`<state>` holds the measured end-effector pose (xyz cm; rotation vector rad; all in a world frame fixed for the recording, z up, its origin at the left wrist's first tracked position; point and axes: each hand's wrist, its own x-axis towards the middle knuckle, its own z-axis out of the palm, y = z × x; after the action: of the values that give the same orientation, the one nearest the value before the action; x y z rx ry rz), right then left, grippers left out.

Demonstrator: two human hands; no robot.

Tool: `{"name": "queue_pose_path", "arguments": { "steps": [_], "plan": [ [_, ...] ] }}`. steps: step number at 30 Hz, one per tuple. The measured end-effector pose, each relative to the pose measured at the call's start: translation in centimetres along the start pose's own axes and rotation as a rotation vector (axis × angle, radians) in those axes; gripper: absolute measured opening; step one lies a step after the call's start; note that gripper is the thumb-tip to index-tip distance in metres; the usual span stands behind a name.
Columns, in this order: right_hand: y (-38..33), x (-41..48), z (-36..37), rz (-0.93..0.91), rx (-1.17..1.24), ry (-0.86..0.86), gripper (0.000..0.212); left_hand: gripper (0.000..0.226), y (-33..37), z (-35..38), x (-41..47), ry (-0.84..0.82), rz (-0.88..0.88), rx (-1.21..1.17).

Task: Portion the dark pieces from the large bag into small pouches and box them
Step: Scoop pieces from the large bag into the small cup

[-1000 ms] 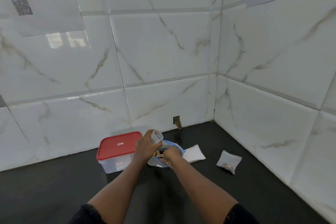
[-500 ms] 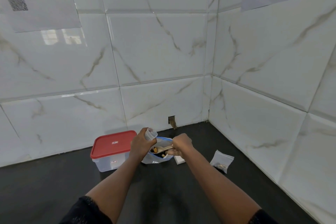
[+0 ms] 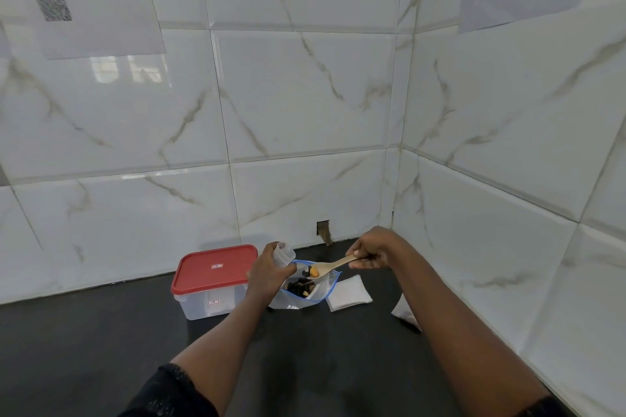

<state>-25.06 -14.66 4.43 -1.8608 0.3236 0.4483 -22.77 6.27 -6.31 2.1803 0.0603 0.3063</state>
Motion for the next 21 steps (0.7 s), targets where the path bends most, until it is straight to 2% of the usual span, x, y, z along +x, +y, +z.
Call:
{"name": "queue_pose_path", "arguments": {
  "steps": [8,10,14,19,21],
  "plan": [
    [-0.8,0.8,1.9,-0.206,0.072,0.129,0.026,0.056,-0.4,0.4,-0.9,-0.013,0.030,-0.054],
    [-0.7,1.0,3.0,-0.275,-0.039,0.166,0.024,0.060,-0.5,0.4,-1.1,-0.017,0.031,-0.070],
    [-0.4,1.1,4.8,-0.462,-0.455,0.219,0.027,0.062,-0.8,0.5,-1.4,-0.029,0.007,-0.101],
    [-0.3,0.4,5.7,-0.665,-0.635,0.270,0.034,0.068,-0.9,0.5,-1.4,-0.028,-0.015,-0.108],
    [-0.4,0.3,5.8,-0.713,-0.687,0.286,0.037,0.063,-0.9,0.5,-1.3,-0.028,-0.014,-0.112]
  ]
}}
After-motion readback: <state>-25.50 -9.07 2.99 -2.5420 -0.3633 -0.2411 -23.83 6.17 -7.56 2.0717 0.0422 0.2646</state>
